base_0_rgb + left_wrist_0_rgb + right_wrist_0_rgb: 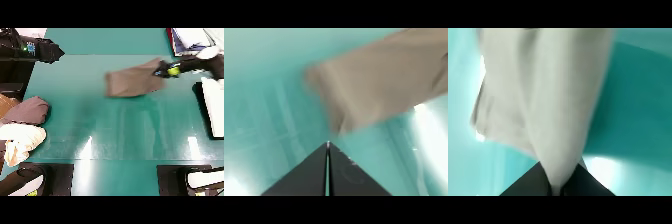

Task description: Fold the shirts.

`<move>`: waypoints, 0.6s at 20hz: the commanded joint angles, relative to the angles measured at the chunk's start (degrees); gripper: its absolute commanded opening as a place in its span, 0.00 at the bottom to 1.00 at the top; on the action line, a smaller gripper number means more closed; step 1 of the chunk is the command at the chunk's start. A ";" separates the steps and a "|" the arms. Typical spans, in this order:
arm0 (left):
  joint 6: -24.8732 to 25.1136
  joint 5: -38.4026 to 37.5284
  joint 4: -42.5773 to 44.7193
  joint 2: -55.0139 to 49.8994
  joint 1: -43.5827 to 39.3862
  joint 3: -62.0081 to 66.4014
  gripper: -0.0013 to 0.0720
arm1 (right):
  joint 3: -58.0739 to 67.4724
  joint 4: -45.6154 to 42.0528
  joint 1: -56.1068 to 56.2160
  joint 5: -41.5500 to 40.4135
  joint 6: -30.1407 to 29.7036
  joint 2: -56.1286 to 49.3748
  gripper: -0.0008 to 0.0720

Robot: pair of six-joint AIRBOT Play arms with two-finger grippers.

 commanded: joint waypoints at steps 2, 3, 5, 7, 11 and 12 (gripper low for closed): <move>-0.09 2.16 -0.81 0.04 -1.03 0.00 0.05 | 0.13 -5.55 -18.80 1.07 2.10 7.72 0.03; -0.22 2.23 -0.87 0.04 -1.03 0.00 0.05 | 0.13 -5.53 -22.67 0.79 2.08 8.31 0.03; -1.05 2.10 -1.11 0.04 -1.03 0.00 0.05 | 0.13 -5.27 -29.07 -0.70 2.08 8.61 0.03; -1.64 2.03 -1.27 0.04 -1.03 0.00 0.05 | 0.13 -5.27 -33.55 -3.30 2.10 8.59 0.03; -1.75 2.05 -1.31 0.02 -1.03 0.00 0.05 | 0.17 -5.11 -36.85 -8.41 2.08 8.59 0.03; -1.75 2.05 -1.33 0.02 -1.03 0.00 0.05 | 0.20 -4.00 -36.83 -9.53 2.03 8.61 0.03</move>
